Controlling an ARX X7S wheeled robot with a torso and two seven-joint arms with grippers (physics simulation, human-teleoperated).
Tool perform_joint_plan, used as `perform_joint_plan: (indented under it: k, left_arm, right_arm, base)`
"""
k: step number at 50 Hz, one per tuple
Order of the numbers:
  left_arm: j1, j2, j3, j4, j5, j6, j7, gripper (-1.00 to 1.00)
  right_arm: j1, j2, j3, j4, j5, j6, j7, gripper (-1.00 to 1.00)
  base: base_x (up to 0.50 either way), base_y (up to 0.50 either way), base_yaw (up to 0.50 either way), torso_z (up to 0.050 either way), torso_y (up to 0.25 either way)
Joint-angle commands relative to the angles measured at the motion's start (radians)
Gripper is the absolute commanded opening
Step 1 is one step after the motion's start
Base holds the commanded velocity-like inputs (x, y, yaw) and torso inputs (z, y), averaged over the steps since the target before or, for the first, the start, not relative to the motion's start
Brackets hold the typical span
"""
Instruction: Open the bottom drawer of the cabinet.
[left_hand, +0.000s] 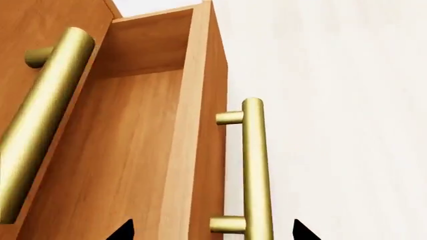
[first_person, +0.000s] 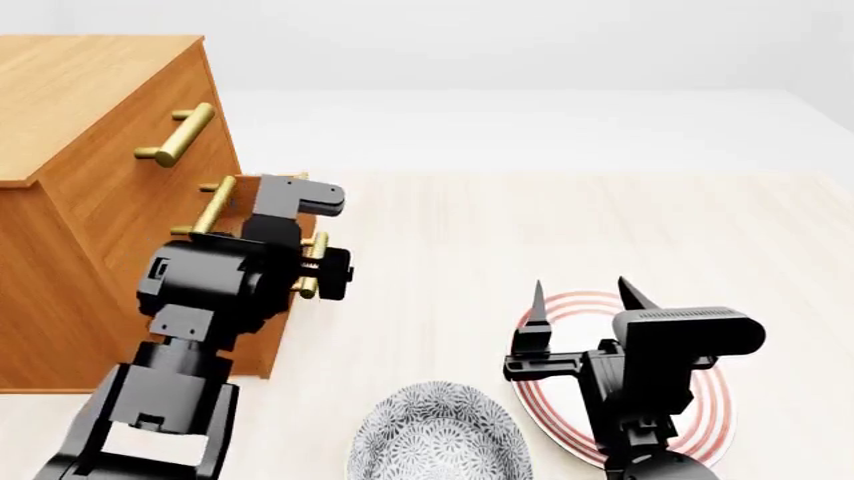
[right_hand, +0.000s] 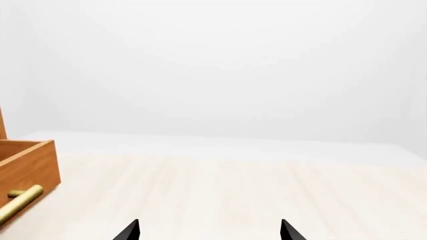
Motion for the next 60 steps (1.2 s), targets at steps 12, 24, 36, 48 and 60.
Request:
perform_joint_plan:
  k: [12, 24, 36, 48, 60]
  left_arm:
    - [-0.012, 0.007, 0.039, -0.135, -0.019, 0.028, 0.068, 1.0]
    - [0.022, -0.002, 0.063, 0.001, -0.059, -0.043, 0.098, 1.0]
    - [0.063, 0.008, 0.047, 0.132, -0.116, -0.118, 0.102, 1.0]
    - [0.065, 0.048, 0.068, 0.069, -0.136, -0.082, 0.133, 1.0]
    - [0.0, 0.11, 0.107, -0.121, -0.163, 0.035, 0.202, 1.0]
  right_arm:
    - [0.007, 0.01, -0.002, -0.015, 0.012, 0.013, 0.011, 1.0]
    - [0.008, 0.014, -0.005, -0.013, 0.014, 0.01, 0.015, 1.0]
    - [0.001, 0.016, -0.006, -0.007, 0.016, -0.003, 0.018, 1.0]
    - [-0.004, 0.021, -0.005, -0.01, 0.021, -0.009, 0.022, 1.0]
    - [-0.006, 0.029, 0.001, -0.021, 0.028, -0.006, 0.028, 1.0]
  base:
    - [0.0, 0.0, 0.0, 0.0, 0.0]
    - [0.0, 0.0, 0.0, 0.0, 0.0]
    - [0.0, 0.0, 0.0, 0.0, 0.0]
    - [0.0, 0.0, 0.0, 0.0, 0.0]
    - [0.0, 0.0, 0.0, 0.0, 0.0]
